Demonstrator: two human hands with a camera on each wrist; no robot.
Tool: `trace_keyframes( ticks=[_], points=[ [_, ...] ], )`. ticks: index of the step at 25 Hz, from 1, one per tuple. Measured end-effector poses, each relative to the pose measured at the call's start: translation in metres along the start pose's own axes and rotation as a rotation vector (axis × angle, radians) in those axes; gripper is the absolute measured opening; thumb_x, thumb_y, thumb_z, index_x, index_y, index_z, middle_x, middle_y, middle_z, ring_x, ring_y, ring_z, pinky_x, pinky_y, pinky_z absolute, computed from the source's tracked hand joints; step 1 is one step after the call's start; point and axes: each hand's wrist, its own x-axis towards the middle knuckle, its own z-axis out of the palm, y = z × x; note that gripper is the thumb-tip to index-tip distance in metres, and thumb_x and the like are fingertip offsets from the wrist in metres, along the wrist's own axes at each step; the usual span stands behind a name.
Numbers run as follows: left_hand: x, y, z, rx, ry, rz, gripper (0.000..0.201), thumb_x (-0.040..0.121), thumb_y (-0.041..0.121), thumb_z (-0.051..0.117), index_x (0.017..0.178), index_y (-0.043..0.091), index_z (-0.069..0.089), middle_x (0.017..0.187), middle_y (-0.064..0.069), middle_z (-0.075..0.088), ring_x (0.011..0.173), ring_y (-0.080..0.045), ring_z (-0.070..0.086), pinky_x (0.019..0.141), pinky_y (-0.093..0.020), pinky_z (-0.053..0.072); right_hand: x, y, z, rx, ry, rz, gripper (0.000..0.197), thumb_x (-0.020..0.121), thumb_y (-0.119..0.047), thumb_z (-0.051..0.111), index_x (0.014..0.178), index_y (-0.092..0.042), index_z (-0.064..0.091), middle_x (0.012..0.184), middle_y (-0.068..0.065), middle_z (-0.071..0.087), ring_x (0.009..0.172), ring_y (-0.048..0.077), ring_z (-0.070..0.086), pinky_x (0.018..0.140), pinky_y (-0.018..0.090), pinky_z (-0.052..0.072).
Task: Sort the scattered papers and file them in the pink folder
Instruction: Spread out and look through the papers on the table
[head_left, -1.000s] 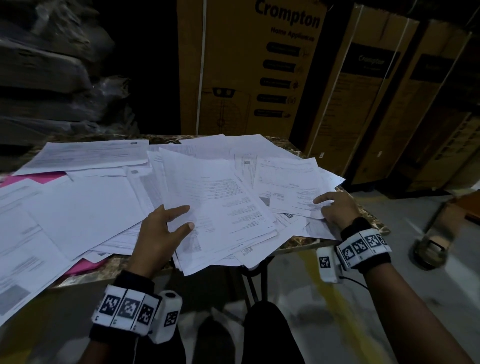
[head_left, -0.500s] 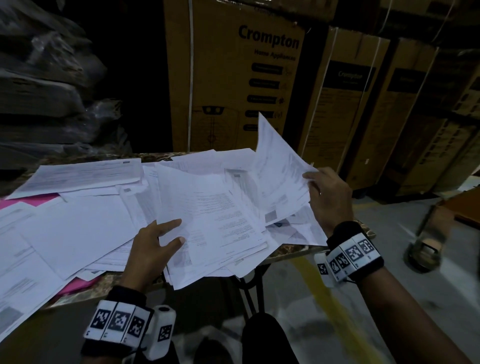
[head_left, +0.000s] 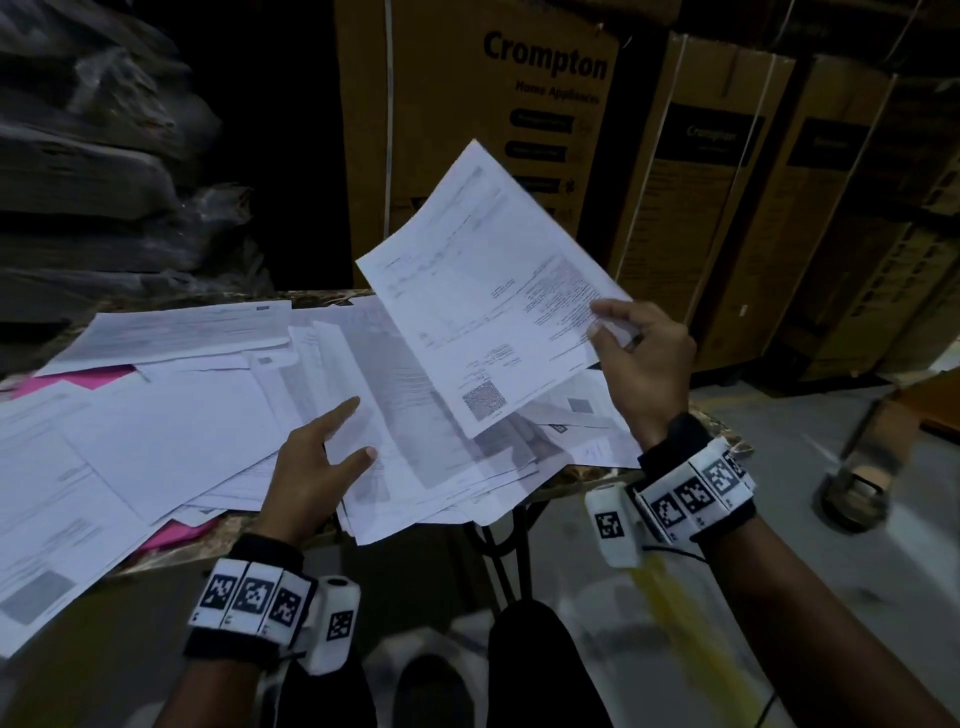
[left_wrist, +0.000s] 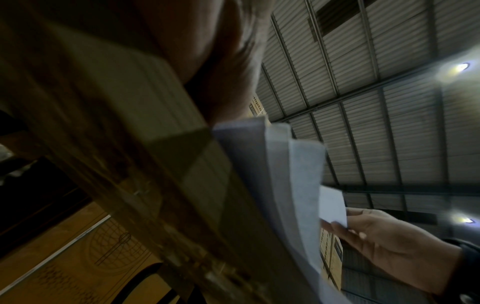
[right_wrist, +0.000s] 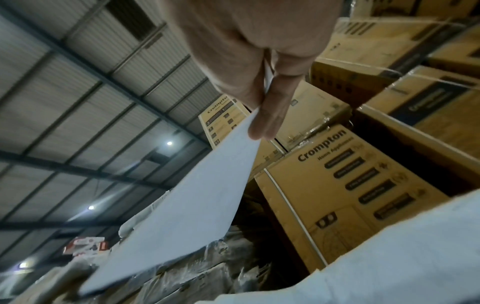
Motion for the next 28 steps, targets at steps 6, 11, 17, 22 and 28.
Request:
trace_keyframes(
  ticks=[6, 11, 17, 22, 28],
  points=[
    [0.0, 0.009, 0.003, -0.177, 0.064, -0.054, 0.052, 0.102, 0.034, 0.049, 0.152, 0.025, 0.037, 0.152, 0.009, 0.041, 0.136, -0.005, 0.039, 0.108, -0.024, 0.035, -0.046, 0.029, 0.037, 0.024, -0.25, 0.303, 0.023, 0.085, -0.013, 0.075, 0.108, -0.013, 0.075, 0.111, -0.004, 0.071, 0.109, 0.011, 0.063, 0.095, 0.028, 0.054],
    [-0.001, 0.013, 0.003, -0.203, 0.065, -0.061, 0.057, 0.099, 0.049, 0.048, 0.152, 0.037, 0.033, 0.154, 0.018, 0.037, 0.133, -0.004, 0.04, 0.095, -0.009, 0.034, -0.075, 0.032, 0.056, 0.099, -0.352, 0.427, 0.024, 0.082, -0.013, 0.078, 0.106, -0.01, 0.074, 0.104, -0.001, 0.073, 0.073, 0.005, 0.072, 0.07, 0.016, 0.056],
    [-0.003, 0.002, -0.001, -0.09, -0.011, -0.006, 0.058, 0.083, 0.039, 0.077, 0.137, 0.036, 0.056, 0.137, 0.017, 0.058, 0.13, -0.007, 0.052, 0.108, -0.044, 0.046, -0.08, 0.023, 0.059, 0.14, -0.524, 0.469, 0.02, 0.087, -0.019, 0.074, 0.107, -0.015, 0.073, 0.062, 0.006, 0.071, 0.045, 0.011, 0.062, 0.047, 0.023, 0.049],
    [-0.004, 0.001, -0.002, -0.111, 0.016, 0.011, 0.049, 0.084, 0.013, 0.077, 0.129, 0.027, 0.064, 0.131, 0.01, 0.064, 0.122, 0.005, 0.054, 0.107, -0.026, 0.044, -0.067, 0.036, 0.055, -0.077, -0.424, 0.274, 0.013, 0.088, -0.029, 0.073, 0.098, -0.021, 0.077, 0.085, -0.007, 0.07, 0.059, 0.001, 0.061, 0.06, 0.011, 0.044],
    [-0.005, 0.005, -0.002, -0.17, 0.068, -0.048, 0.05, 0.089, 0.001, 0.069, 0.131, 0.028, 0.062, 0.132, 0.008, 0.061, 0.125, -0.002, 0.054, 0.11, -0.03, 0.044, -0.05, 0.055, 0.036, -0.254, -0.391, 0.266, 0.022, 0.09, -0.031, 0.07, 0.106, -0.017, 0.076, 0.117, -0.001, 0.071, 0.097, 0.02, 0.065, 0.086, 0.025, 0.046]
  ],
)
